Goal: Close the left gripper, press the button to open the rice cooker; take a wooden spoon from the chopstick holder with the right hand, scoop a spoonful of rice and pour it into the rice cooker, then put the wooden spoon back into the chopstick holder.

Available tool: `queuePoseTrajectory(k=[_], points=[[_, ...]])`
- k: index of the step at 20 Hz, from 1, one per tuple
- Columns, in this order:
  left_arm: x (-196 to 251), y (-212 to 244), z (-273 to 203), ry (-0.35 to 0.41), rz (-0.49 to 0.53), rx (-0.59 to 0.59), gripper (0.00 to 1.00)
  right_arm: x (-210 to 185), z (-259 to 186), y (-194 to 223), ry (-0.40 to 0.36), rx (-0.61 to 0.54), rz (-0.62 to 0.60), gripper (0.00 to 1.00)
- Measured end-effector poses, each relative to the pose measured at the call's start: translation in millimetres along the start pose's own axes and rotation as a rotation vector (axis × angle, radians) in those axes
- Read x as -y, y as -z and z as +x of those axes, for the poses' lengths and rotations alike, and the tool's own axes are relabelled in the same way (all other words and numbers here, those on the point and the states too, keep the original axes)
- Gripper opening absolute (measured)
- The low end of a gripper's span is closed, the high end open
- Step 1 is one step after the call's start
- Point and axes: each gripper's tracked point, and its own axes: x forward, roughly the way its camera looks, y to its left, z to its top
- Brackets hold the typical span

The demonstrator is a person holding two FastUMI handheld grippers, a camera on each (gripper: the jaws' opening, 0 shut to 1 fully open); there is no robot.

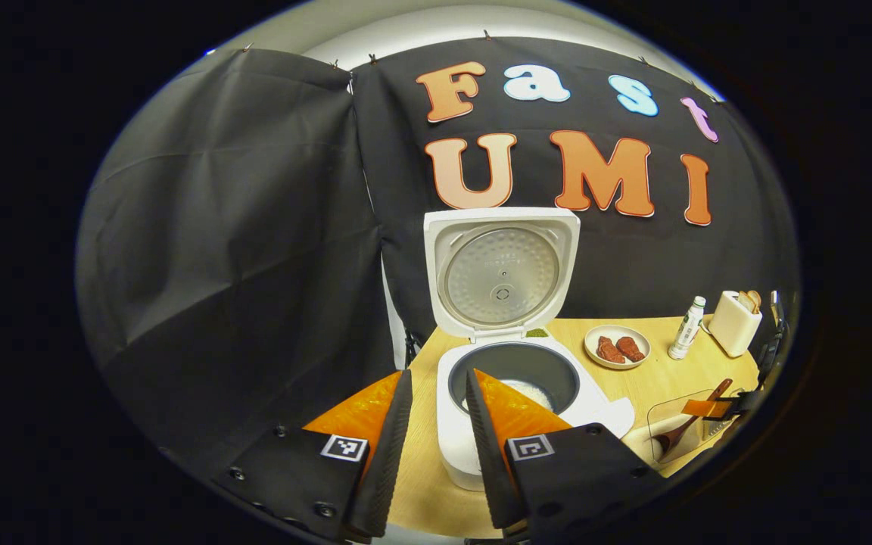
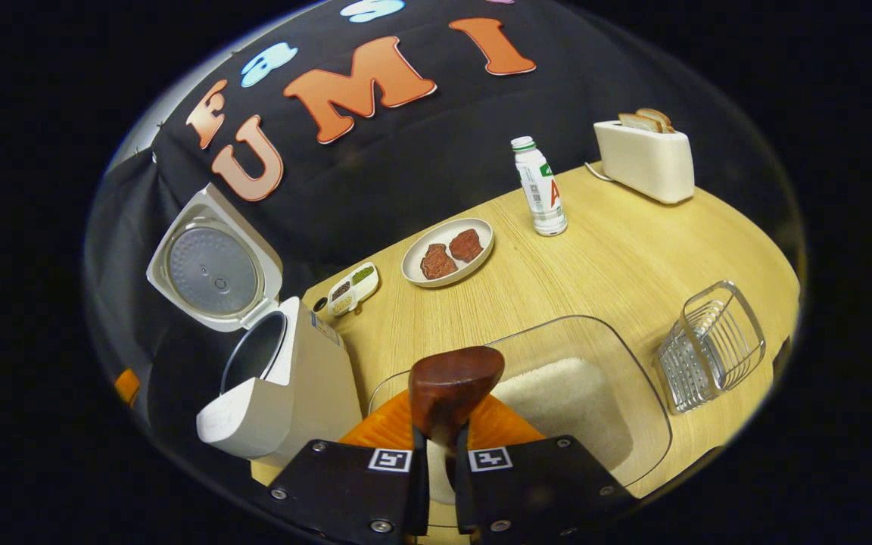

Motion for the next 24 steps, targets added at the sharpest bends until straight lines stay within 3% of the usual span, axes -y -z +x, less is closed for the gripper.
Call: queuePoseTrajectory(k=[14,24], points=[[11.8,5.6,8.5,0.028,0.024,-0.026,0.53,36.7,-4.8,0.2,-0.106,-0.098,0.444,0.13],[47.8,-11.7,21.1,0.069,0.037,-0.001,0.53,49.4,-26.6,-67.0,-0.265,-0.013,0.622,0.13]])
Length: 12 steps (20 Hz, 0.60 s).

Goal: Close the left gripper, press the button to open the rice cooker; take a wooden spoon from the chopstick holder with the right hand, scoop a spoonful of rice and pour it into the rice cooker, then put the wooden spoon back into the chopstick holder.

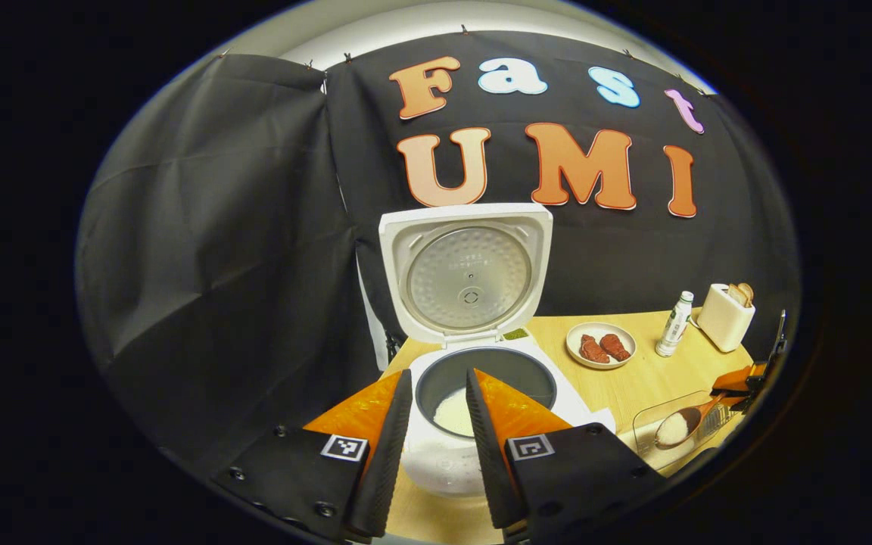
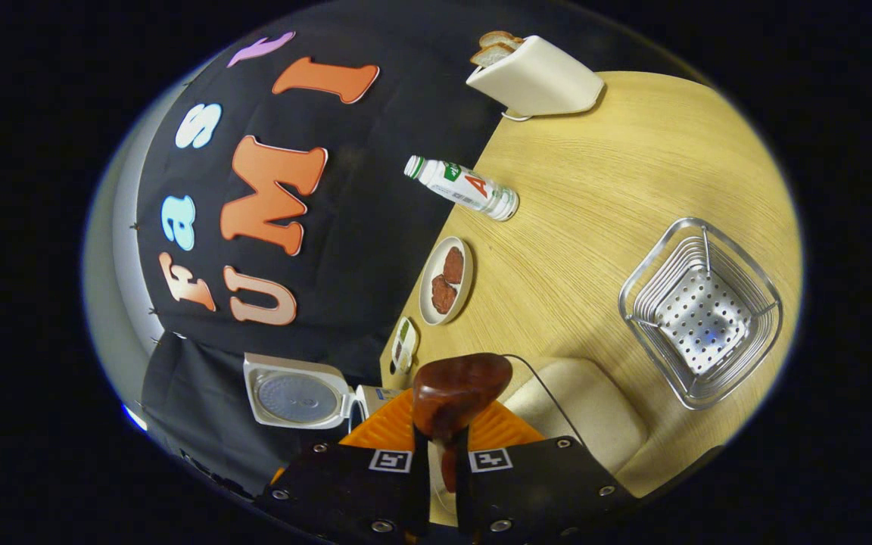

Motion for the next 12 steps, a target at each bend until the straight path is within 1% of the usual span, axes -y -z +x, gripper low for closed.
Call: queuePoseTrajectory(k=[3,6,7,9,10,12], points=[[5.9,-3.0,0.5,0.005,-0.006,0.009,0.54,-16.5,-5.9,-14.2,-0.061,0.013,0.092,0.13],[6.9,-4.1,0.6,0.002,-0.02,0.011,0.53,-42.3,-11.6,-15.6,-0.129,-0.003,0.165,0.13],[6.5,-4.2,0.3,0.0,-0.024,0.013,0.52,-53.7,-10.7,-14.6,-0.152,-0.007,0.166,0.13],[4.1,-3.0,-0.7,-0.008,-0.032,0.015,0.53,-76.4,-5.4,-15.2,-0.187,-0.017,0.159,0.13],[-0.5,-3.0,-1.9,-0.013,-0.039,0.018,0.54,-87.1,-6.3,-13.4,-0.208,-0.026,0.162,0.13],[-9.8,-2.2,-3.9,-0.025,-0.051,0.022,0.53,-113.0,-4.0,-5.9,-0.254,-0.049,0.175,0.13]])
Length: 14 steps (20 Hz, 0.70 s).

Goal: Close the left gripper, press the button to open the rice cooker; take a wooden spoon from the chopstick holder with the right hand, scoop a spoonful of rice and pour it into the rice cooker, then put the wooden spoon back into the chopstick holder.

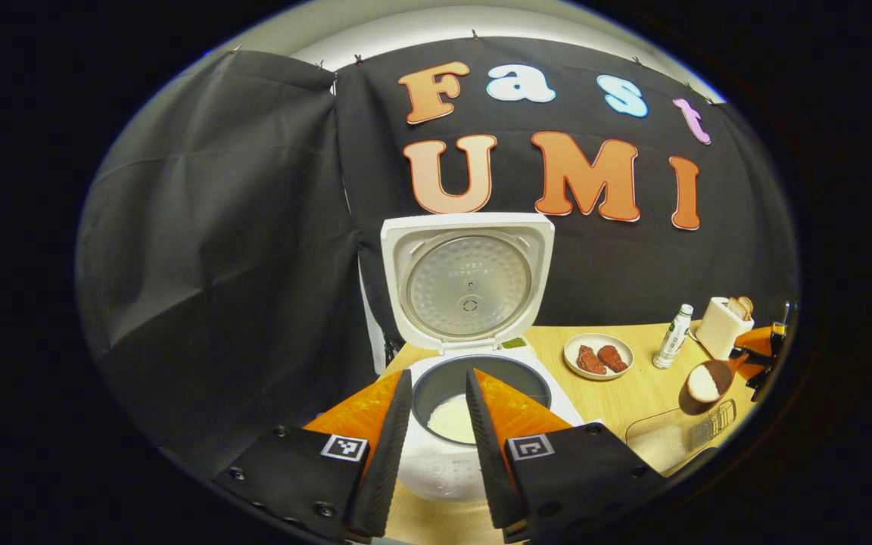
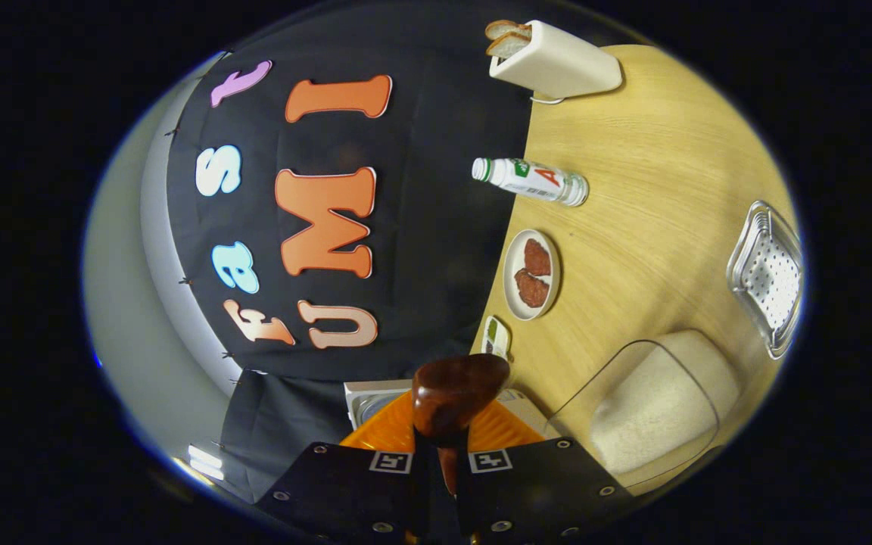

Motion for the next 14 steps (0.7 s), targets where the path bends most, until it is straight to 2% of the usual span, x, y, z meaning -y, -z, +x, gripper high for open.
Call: queuePoseTrajectory(k=[7,14], points=[[-47.6,9.1,-7.7,-0.071,-0.03,0.01,0.53,-51.2,60.8,51.3,-0.065,-0.109,0.027,0.13],[-111.7,27.6,-12.8,-0.148,-0.059,-0.005,0.53,-73.1,133.7,109.3,-0.037,-0.189,-0.016,0.13]])
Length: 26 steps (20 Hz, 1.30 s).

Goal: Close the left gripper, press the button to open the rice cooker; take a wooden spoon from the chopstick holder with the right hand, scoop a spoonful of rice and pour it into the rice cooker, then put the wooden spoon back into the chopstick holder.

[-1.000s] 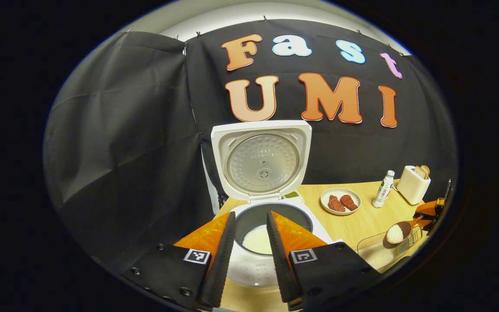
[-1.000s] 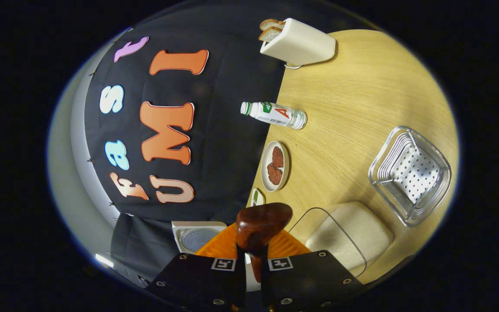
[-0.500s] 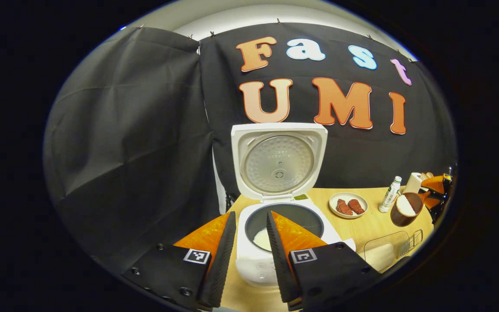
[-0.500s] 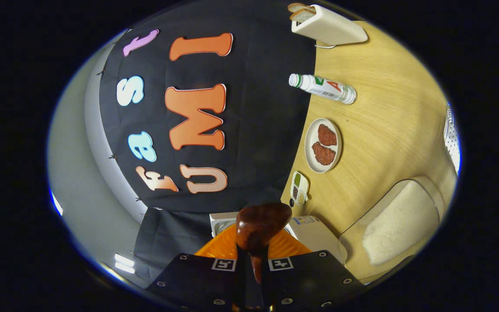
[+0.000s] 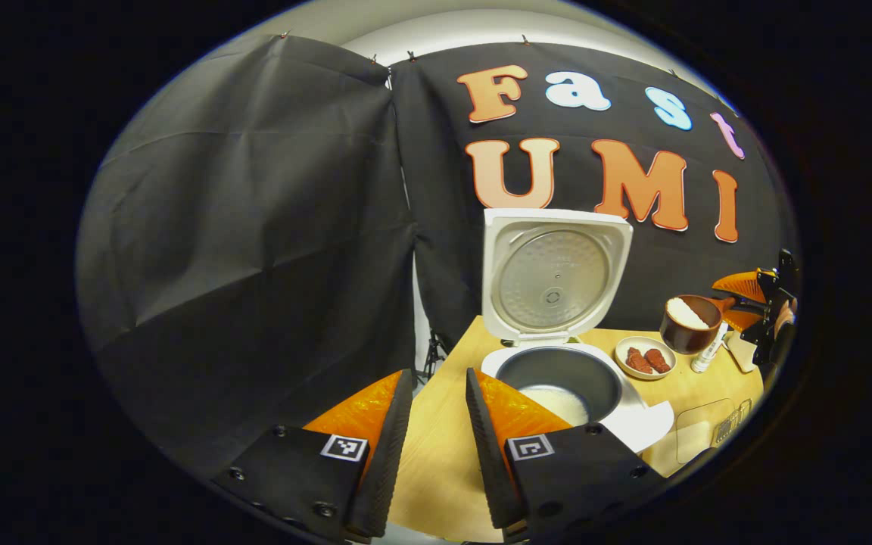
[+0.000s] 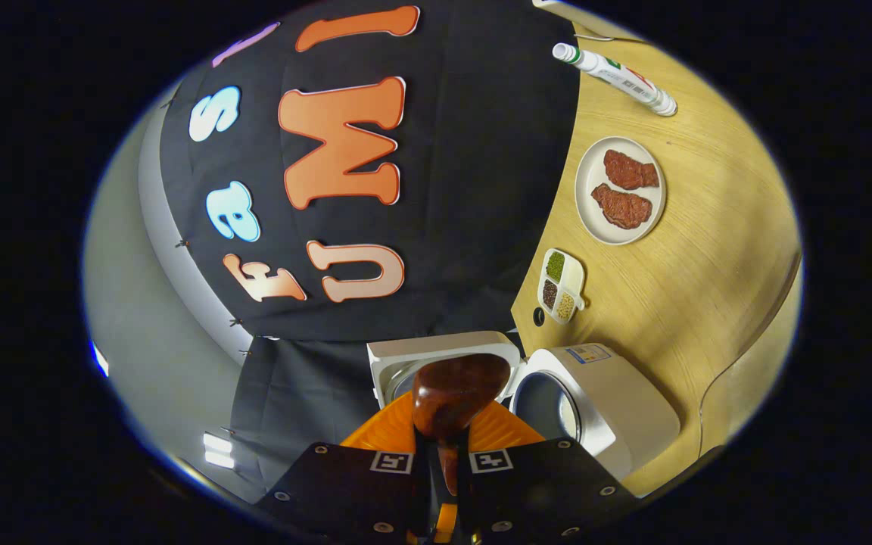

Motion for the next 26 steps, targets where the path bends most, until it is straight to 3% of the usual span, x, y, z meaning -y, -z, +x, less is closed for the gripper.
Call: queuePoseTrajectory(k=[4,8,14,21,26], points=[[-31.2,12.7,6.7,-0.034,-0.025,-0.024,0.53,-4.6,41.9,11.8,0.05,0.005,-0.104,0.13],[-39.9,24.7,14.3,-0.019,-0.035,-0.058,0.53,10.4,69.9,18.6,0.173,0.048,-0.34,0.13],[-51.8,31.6,32.3,0.007,-0.012,-0.085,0.53,19.0,97.6,30.1,0.279,0.063,-0.588,0.13],[-52.9,34.9,41.9,0.011,-0.02,-0.091,0.53,7.6,110.3,21.4,0.327,0.143,-0.831,0.13],[-51.2,31.9,48.8,0.013,-0.014,-0.089,0.53,-0.6,111.0,33.2,0.323,0.136,-0.978,0.13]])
